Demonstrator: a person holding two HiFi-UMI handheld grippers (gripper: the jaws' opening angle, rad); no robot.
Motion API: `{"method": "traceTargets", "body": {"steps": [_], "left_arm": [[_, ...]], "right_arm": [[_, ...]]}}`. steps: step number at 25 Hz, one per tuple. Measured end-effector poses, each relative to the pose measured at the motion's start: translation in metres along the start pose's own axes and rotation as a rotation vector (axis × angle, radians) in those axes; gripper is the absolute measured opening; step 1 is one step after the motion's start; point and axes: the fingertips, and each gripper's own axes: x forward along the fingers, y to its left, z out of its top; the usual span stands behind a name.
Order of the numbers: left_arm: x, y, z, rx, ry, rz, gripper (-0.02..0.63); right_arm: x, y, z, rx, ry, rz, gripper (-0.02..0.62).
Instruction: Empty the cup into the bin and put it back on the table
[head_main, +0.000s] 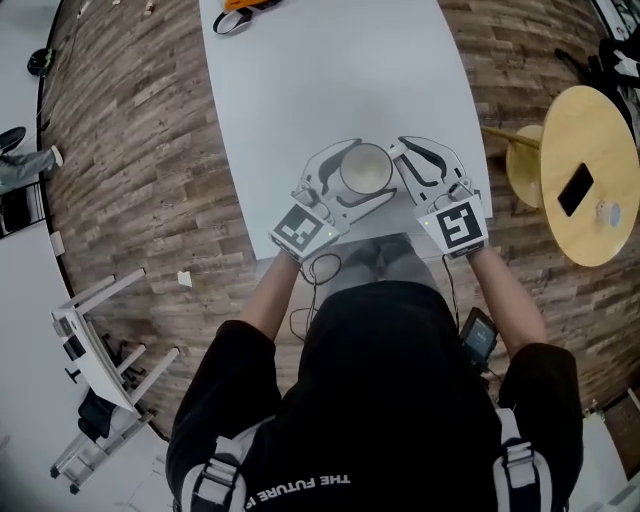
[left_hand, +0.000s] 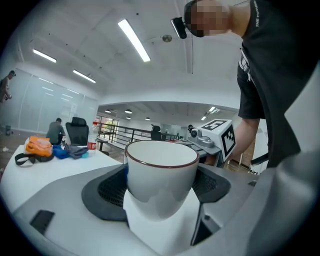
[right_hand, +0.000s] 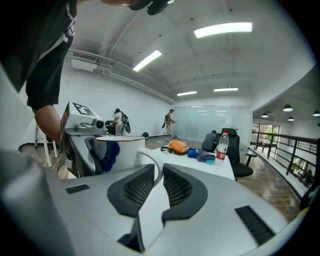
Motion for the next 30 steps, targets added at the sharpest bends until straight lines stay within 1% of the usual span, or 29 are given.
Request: {"method": "traceTargets", "body": {"steps": [2, 3, 5, 8, 10, 13, 16, 18, 21, 23, 27, 30], "left_arm": [[0.001, -0.019, 0.032, -0.016, -0.017, -0.055, 0.377], [0.002, -0.029, 0.043, -0.008, -0.023, -0.072, 0.377], [0.004, -0.051, 0.059, 0.042, -0.026, -0.090, 0.377], [0.007, -0.070, 0.074, 0.088, -0.018, -0.115, 0.378], [0.010, -0.078, 0.081, 0.085, -0.019, -0.148, 0.379], [0.014, -0.086, 0.088, 0.069, -0.029, -0.207, 0.379], [0.036, -0.108, 0.091, 0.054, -0.022, -0.282, 0.379], [0.062, -0.136, 0.092, 0.056, -0.014, -0.374, 0.379], [0.103, -0.194, 0.093, 0.070, 0.008, -0.559, 0.379], [0.124, -0.234, 0.092, 0.072, 0.026, -0.661, 0.379], [0.157, -0.304, 0.088, 0.093, 0.074, -0.817, 0.379], [0.173, -0.350, 0.082, 0.107, 0.113, -0.928, 0.379]], "right_arm": [[-0.026, -0.004, 0.025, -0.041, -0.022, -0.064, 0.055], [-0.041, -0.005, 0.036, -0.064, -0.040, -0.096, 0.055], [-0.068, -0.005, 0.054, -0.085, -0.083, -0.136, 0.055], [-0.091, -0.008, 0.069, -0.039, -0.116, -0.154, 0.054], [-0.102, -0.011, 0.074, -0.011, -0.113, -0.178, 0.052], [-0.117, -0.015, 0.079, 0.044, -0.114, -0.241, 0.046], [-0.148, -0.028, 0.070, 0.084, -0.108, -0.319, 0.046], [-0.186, -0.041, 0.058, 0.103, -0.097, -0.396, 0.046], [-0.258, -0.055, 0.037, 0.138, -0.065, -0.569, 0.046], [-0.306, -0.059, 0.023, 0.166, -0.046, -0.672, 0.046], [-0.385, -0.059, -0.002, 0.234, -0.029, -0.830, 0.046], [-0.434, -0.052, -0.020, 0.284, -0.021, -0.936, 0.046]]}}
